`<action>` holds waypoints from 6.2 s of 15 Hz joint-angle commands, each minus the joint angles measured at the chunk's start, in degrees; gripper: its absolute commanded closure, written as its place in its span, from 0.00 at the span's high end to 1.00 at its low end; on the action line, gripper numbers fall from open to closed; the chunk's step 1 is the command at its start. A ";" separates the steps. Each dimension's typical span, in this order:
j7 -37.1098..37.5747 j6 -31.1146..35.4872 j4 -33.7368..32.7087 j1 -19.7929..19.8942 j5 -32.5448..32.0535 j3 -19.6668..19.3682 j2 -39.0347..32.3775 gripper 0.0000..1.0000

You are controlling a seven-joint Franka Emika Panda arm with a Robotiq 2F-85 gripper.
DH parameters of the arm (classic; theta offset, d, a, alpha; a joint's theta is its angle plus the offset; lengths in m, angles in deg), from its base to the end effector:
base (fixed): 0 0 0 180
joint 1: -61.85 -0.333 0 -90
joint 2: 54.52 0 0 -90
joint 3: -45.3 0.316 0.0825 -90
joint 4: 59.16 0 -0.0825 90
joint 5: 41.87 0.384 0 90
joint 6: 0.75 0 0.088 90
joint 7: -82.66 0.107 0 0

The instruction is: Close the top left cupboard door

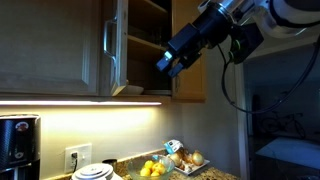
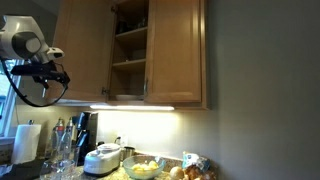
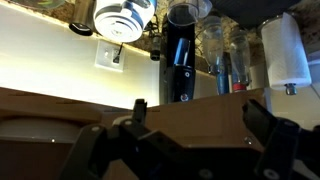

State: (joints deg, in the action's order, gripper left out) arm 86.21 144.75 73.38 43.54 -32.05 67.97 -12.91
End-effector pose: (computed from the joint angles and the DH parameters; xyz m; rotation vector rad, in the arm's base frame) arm 0.2641 0.3009 0.6831 -2.5216 -0.7716 -1.2622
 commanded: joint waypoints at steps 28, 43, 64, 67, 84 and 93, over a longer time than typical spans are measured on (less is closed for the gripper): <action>-0.29 -12.75 -13.48 -5.96 1.02 -0.88 -10.69 1.00; 2.29 5.84 -13.74 -2.15 -7.00 2.67 -16.30 1.00; 17.71 -17.39 -4.91 13.69 -15.14 -2.52 8.25 1.00; 18.80 -21.96 -5.32 18.50 -16.73 -3.11 9.98 1.00; 7.98 -44.79 -6.89 5.95 -7.61 1.41 2.94 0.68; 9.81 -24.00 -10.71 9.58 -15.18 -0.24 -2.88 0.08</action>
State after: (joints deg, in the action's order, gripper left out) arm 95.38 117.57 64.23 52.43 -45.21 68.51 -15.13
